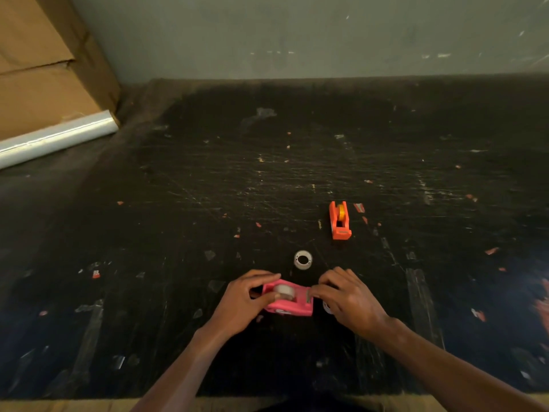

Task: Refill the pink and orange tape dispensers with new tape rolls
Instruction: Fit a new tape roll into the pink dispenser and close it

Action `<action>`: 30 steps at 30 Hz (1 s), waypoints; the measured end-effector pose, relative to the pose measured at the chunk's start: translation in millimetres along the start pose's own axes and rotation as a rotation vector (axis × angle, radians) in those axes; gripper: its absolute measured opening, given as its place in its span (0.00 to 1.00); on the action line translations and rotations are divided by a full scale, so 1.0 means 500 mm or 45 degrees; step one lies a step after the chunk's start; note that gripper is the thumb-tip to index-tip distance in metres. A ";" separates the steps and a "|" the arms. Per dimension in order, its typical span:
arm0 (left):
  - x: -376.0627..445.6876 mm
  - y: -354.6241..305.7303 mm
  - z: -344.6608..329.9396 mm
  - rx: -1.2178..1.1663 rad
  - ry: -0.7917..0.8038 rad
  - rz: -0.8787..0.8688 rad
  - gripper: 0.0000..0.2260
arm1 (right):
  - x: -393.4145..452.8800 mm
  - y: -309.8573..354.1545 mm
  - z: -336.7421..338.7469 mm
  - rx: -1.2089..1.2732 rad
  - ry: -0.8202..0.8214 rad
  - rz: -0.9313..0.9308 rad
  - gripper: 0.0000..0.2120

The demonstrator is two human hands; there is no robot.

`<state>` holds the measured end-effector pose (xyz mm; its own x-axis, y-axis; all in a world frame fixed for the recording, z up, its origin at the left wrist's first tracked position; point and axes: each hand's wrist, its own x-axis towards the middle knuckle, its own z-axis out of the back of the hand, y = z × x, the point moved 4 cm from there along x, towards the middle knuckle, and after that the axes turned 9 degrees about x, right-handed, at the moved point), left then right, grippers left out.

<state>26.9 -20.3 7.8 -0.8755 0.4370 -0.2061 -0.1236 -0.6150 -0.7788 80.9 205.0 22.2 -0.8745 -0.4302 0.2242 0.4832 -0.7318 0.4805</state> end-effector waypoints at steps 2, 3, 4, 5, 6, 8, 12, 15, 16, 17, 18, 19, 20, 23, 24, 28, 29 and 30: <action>0.000 -0.001 0.000 -0.014 0.006 0.008 0.19 | -0.008 -0.006 -0.006 0.015 -0.009 -0.024 0.22; 0.000 -0.001 0.001 -0.014 0.006 0.008 0.19 | -0.011 -0.008 -0.007 0.022 -0.011 -0.029 0.21; 0.000 0.000 0.001 -0.007 0.002 0.005 0.19 | -0.013 -0.010 -0.009 0.026 -0.013 -0.034 0.20; 0.001 0.000 0.001 -0.004 -0.002 0.001 0.19 | -0.015 -0.012 -0.010 0.028 -0.012 -0.040 0.19; 0.001 0.000 0.001 -0.005 -0.002 0.000 0.19 | -0.017 -0.013 -0.011 0.029 -0.013 -0.045 0.19; 0.000 -0.002 0.001 -0.012 0.003 0.011 0.19 | -0.021 -0.016 -0.011 0.032 -0.013 -0.050 0.18; 0.001 -0.003 0.002 0.015 0.010 0.018 0.19 | -0.027 -0.017 -0.020 0.015 -0.002 -0.051 0.17; 0.000 -0.003 0.000 0.000 0.010 0.028 0.19 | -0.038 -0.021 -0.029 0.034 -0.035 -0.093 0.17; -0.001 -0.002 0.000 -0.005 0.010 0.033 0.19 | -0.044 -0.022 -0.029 0.034 -0.036 -0.117 0.16; -0.002 -0.002 -0.001 -0.010 0.009 0.037 0.19 | -0.050 -0.022 -0.030 0.021 -0.021 -0.143 0.16; -0.003 -0.002 -0.001 -0.016 0.010 0.042 0.19 | -0.058 -0.020 -0.031 0.001 0.000 -0.163 0.16; -0.004 -0.002 -0.002 -0.026 0.010 0.043 0.20 | -0.065 -0.017 -0.033 -0.012 0.020 -0.176 0.16; -0.004 -0.001 -0.002 -0.034 0.010 0.042 0.20 | -0.069 -0.012 -0.033 -0.015 0.037 -0.187 0.17; -0.005 -0.001 -0.003 -0.020 0.010 0.026 0.20 | -0.064 -0.001 -0.025 -0.013 0.073 -0.206 0.18; -0.006 -0.001 -0.002 -0.011 0.018 0.022 0.19 | -0.059 -0.001 -0.020 -0.020 0.058 -0.214 0.18; -0.010 0.000 -0.001 -0.091 0.036 0.000 0.16 | -0.019 0.003 0.009 0.046 -0.007 -0.287 0.19; -0.010 0.003 0.002 -0.066 -0.024 -0.020 0.16 | -0.005 0.010 0.011 0.097 0.016 -0.287 0.20; -0.007 0.009 0.007 -0.017 -0.121 -0.036 0.16 | 0.007 0.020 0.007 0.131 0.050 -0.262 0.22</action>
<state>27.9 -26.9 7.0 -0.9122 0.3896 -0.1273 -0.1434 -0.5942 -0.7914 82.4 197.9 31.1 -0.9508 -0.2991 0.0805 0.2863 -0.7492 0.5973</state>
